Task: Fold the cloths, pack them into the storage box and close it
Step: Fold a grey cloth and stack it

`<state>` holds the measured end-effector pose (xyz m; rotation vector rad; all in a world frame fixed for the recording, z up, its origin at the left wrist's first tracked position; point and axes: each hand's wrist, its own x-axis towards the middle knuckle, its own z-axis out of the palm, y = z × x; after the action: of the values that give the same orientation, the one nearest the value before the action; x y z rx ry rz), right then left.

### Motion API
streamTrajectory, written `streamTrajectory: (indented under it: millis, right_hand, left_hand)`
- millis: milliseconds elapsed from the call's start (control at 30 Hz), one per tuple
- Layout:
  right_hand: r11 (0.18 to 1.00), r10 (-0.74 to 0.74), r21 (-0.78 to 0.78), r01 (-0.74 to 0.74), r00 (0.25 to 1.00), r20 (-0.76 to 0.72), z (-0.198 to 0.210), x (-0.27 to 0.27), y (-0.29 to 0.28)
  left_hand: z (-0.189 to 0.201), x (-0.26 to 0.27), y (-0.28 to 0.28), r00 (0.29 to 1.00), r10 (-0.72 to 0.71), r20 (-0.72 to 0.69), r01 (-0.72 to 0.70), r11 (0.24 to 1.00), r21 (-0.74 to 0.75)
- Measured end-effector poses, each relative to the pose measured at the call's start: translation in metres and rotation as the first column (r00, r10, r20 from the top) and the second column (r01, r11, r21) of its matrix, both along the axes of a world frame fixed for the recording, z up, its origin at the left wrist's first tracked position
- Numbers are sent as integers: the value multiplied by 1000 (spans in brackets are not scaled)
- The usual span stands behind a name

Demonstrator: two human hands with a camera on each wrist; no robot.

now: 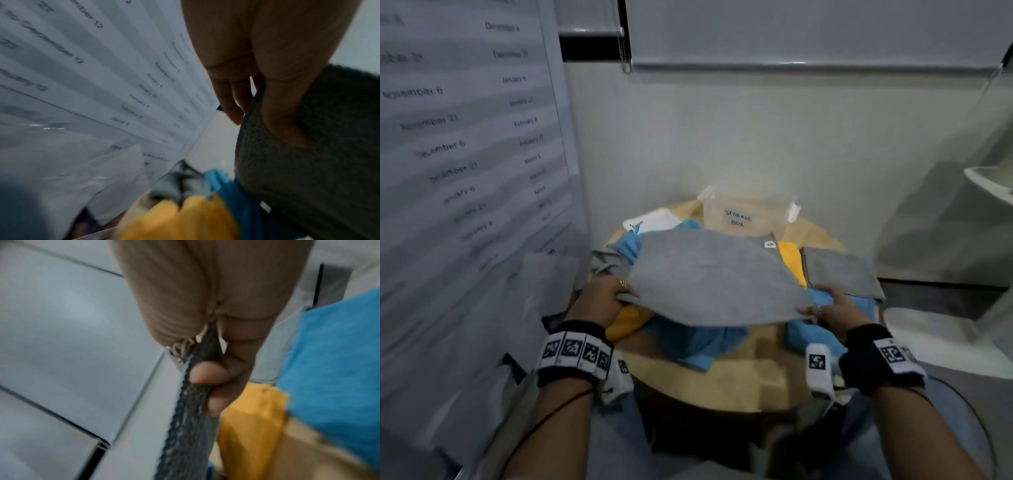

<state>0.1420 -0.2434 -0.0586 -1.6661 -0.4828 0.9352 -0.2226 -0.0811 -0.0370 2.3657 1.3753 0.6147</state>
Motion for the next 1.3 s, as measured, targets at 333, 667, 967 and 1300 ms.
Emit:
streamTrajectory:
  millis: [333, 667, 967, 1300]
  right_hand:
    - [900, 435, 1, -436, 896, -86, -18, -10, -54]
    - [942, 306, 33, -334, 895, 326, -12, -10, -50]
    - [924, 375, -266, -275, 792, 482, -16, 14, -49]
    - [938, 326, -297, -179, 748, 578, -40, 28, 15]
  left_hand:
    - [-32, -26, -13, 963, -120, -243, 48, 958, -284]
    - [-13, -8, -12, 959, 3, 284, 82, 955, -286]
    - [-39, -24, 19, 994, -46, -97, 2, 912, -410]
    - [-38, 16, 49, 999, 18, -48, -33, 943, -332]
